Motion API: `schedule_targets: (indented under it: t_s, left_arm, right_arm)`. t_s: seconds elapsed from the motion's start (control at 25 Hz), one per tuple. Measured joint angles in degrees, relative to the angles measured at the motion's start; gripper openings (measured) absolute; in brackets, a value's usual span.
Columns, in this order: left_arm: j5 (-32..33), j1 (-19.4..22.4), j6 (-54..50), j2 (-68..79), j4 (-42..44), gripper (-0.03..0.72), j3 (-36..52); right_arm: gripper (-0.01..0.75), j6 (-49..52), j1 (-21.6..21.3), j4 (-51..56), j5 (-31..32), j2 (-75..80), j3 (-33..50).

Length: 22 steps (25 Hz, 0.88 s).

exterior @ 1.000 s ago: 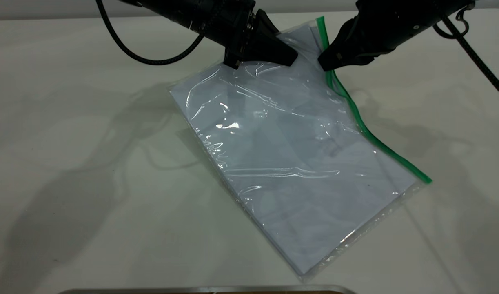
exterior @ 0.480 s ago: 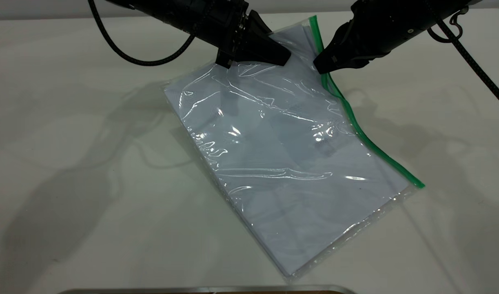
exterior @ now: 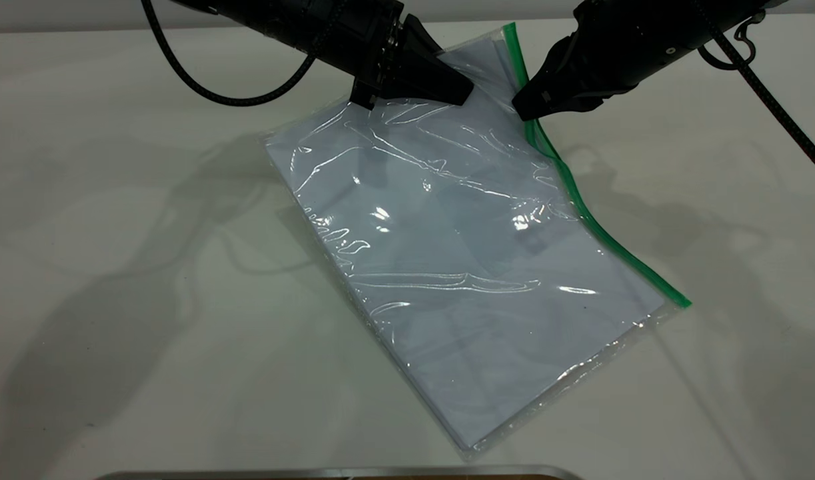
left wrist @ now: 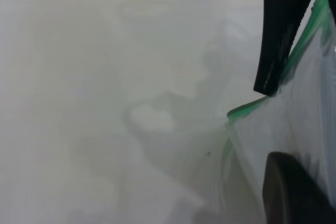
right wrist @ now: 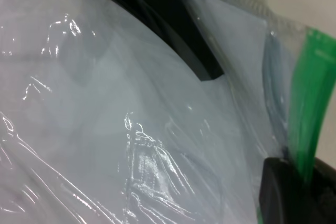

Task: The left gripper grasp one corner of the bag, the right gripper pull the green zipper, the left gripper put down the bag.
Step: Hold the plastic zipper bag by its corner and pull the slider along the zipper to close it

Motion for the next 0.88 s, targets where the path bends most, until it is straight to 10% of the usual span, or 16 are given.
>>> schedule_targets:
  t_s: [0.88]
  left_arm:
    - [2.6, 3.6, -2.0, 0.0, -0.8, 0.053, 0.0]
  right_arm:
    - [0.048, 0.1, -0.1, -0.8, -3.2, 3.0, 0.0]
